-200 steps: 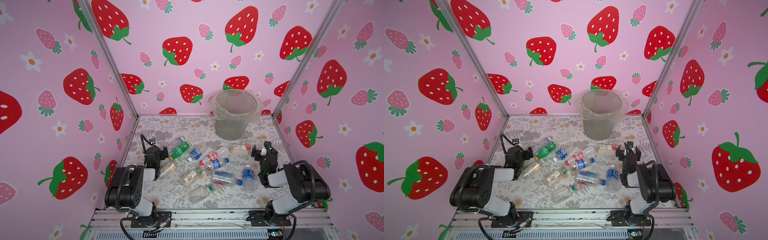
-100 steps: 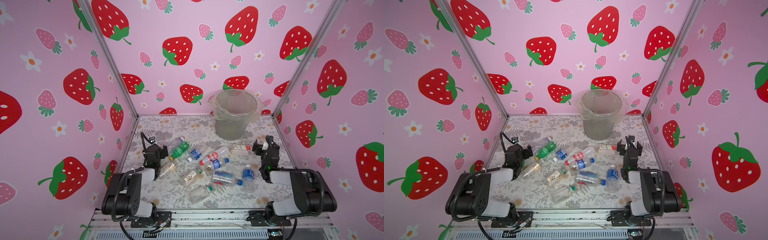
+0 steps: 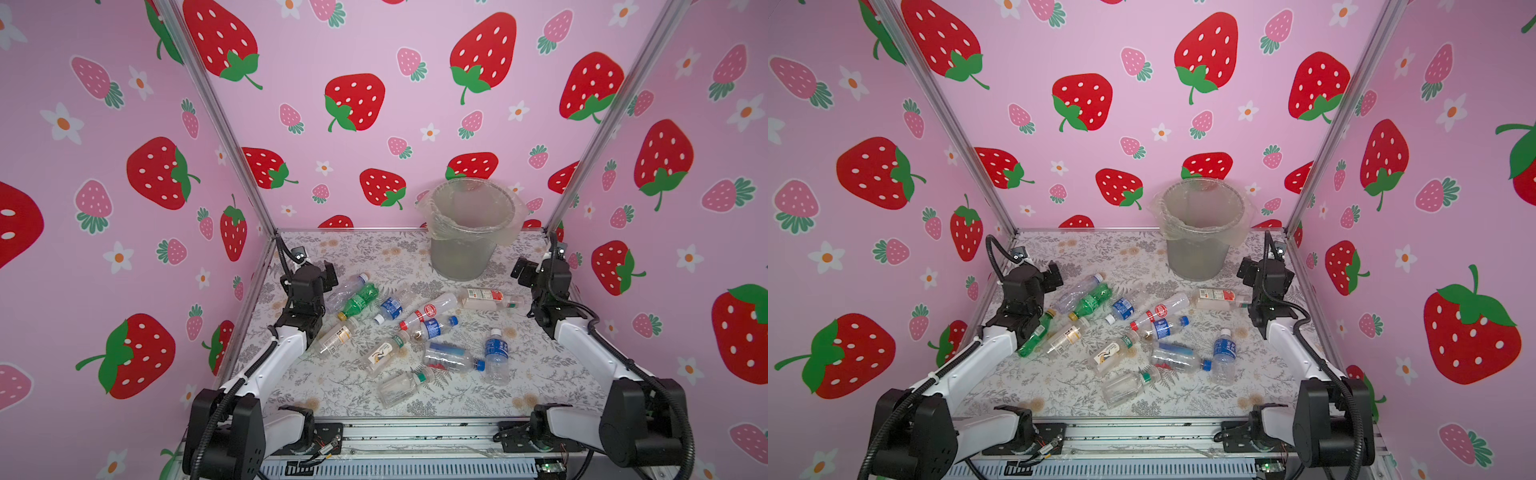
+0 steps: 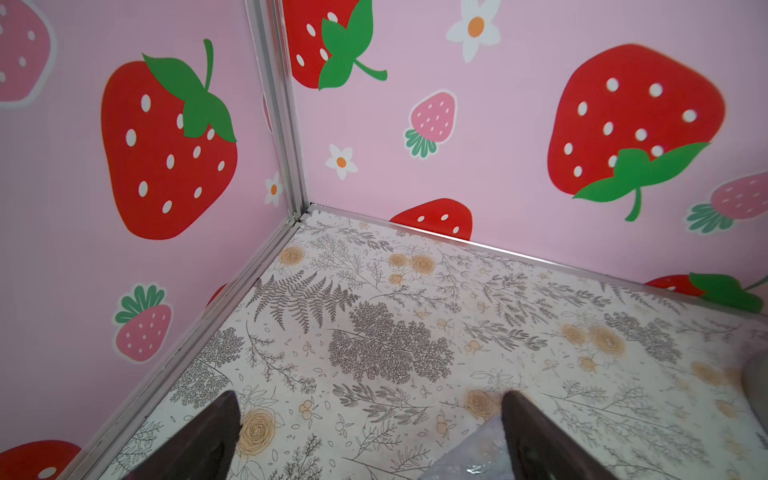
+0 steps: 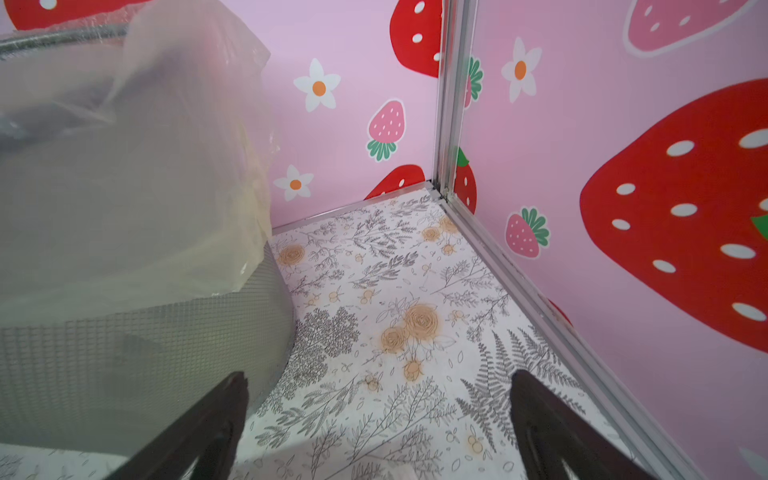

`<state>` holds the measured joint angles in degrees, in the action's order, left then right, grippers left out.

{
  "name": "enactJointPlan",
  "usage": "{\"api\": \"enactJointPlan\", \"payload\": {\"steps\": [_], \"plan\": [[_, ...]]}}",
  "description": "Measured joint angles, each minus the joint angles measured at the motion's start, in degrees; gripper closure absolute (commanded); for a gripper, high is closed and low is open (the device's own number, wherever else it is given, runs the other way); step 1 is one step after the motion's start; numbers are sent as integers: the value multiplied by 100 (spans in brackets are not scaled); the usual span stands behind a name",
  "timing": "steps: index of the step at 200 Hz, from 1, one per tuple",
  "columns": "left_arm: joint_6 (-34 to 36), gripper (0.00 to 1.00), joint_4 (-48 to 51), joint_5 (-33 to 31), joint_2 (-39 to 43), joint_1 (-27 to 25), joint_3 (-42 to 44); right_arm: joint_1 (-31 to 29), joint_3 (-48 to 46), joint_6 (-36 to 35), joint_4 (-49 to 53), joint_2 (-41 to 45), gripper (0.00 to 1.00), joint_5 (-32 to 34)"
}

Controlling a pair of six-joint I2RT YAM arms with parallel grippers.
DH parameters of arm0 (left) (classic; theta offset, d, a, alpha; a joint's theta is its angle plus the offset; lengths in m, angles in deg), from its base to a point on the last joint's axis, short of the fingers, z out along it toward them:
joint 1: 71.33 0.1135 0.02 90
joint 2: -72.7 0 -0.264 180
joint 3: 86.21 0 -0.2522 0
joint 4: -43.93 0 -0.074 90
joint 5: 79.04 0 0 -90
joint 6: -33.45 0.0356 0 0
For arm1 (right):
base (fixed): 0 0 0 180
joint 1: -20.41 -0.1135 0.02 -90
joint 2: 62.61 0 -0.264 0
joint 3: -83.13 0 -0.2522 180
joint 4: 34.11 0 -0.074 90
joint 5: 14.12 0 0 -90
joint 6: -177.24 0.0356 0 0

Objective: Throw the plastic bottles in the bin
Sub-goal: 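Grasp the red-labelled bottle with the right gripper while the left arm advances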

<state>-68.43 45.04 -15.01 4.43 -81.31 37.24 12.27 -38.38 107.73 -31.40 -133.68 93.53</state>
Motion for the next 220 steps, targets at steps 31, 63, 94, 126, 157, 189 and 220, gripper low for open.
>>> {"api": "enactJointPlan", "payload": {"steps": [31, 63, 94, 126, 157, 189, 220], "plan": [[-507, 1, 916, -9, 278, -221, -273, 0, 328, 562, 1196, 240, 1, -315], [-1080, 1, 1757, 61, 686, -372, -326, 0, 555, 1012, 2079, 435, 1, -667], [-1480, 1, 2505, 551, 970, -385, -498, 0, 890, 1416, 2780, 439, 1, -1019], [-1703, 1, 3185, 1276, 1073, -391, -925, -4, 1187, 2149, 3451, 428, 1, -1088], [-1663, 1, 3630, 1718, 1261, -391, -1198, -11, 1196, 2758, 3928, 376, 1, -1097], [-1377, 1, 4024, 1923, 1132, -391, -1670, -31, 1196, 3115, 4170, 127, 1, -1196], [-885, 1, 4188, 2155, 695, -391, -2107, -37, 1215, 3346, 4282, -214, 1, -1381]]}}
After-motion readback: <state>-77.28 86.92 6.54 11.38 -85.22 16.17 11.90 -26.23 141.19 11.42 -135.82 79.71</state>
